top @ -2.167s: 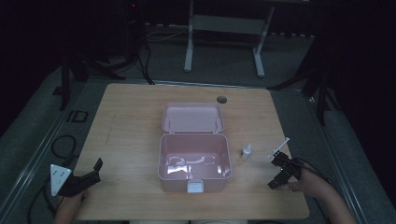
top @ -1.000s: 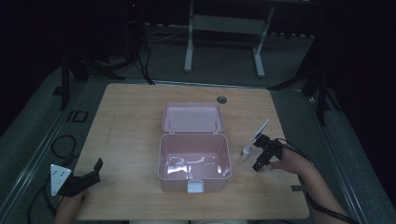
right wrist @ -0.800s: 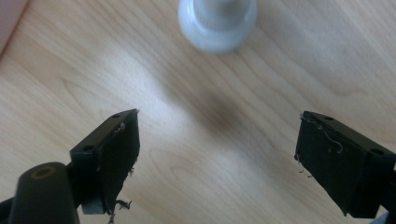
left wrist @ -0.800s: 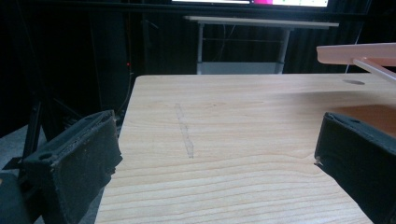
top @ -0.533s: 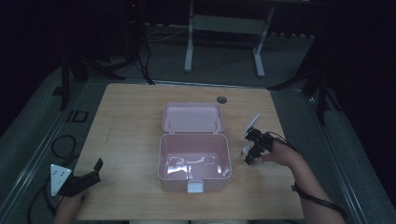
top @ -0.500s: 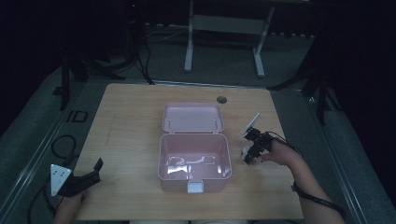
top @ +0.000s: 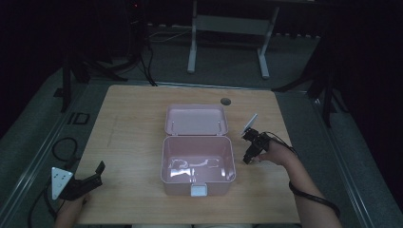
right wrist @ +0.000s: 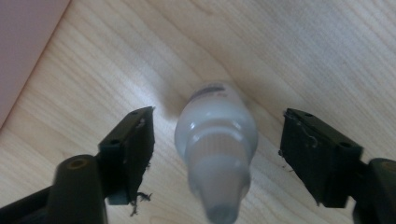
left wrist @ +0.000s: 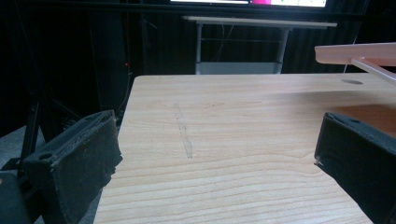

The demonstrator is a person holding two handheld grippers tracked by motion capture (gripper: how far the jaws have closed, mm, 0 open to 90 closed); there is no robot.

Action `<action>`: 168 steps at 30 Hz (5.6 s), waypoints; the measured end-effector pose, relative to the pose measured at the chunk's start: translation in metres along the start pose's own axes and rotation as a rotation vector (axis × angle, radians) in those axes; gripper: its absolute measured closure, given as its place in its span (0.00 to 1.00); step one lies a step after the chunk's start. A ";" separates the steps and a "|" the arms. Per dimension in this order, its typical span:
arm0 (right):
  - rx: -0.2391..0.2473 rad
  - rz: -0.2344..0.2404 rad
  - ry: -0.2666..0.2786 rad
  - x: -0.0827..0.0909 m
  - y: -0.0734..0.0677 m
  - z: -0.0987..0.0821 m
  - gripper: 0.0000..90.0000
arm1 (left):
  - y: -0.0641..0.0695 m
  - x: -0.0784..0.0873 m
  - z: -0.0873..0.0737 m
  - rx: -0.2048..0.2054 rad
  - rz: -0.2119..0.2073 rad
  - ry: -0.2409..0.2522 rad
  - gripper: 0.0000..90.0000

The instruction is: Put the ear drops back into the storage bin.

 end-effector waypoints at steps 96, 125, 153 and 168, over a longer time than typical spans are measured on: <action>0.813 -0.096 -0.231 0.043 -0.081 -0.059 0.66 | 0.000 -0.001 0.000 -0.002 0.004 -0.013 0.00; 0.816 -0.097 -0.144 0.126 -0.138 -0.035 0.66 | 0.000 -0.001 0.000 -0.002 0.000 -0.015 0.00; 0.895 -0.076 -0.179 0.092 -0.175 0.016 0.66 | 0.000 -0.001 0.000 0.000 -0.006 -0.013 0.00; 0.892 -0.071 -0.183 0.055 -0.170 0.030 0.66 | 0.000 -0.001 0.000 -0.001 -0.007 -0.013 0.00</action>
Point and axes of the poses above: each handheld gripper's, and its own axes: x roughly backward along the jaws, z roughly out of its top, y roughly to its right, the point moved 3 cm from there along -x, roughly forward along the jaws, and after that the axes turned 8 degrees about z, right-handed, at the moved point
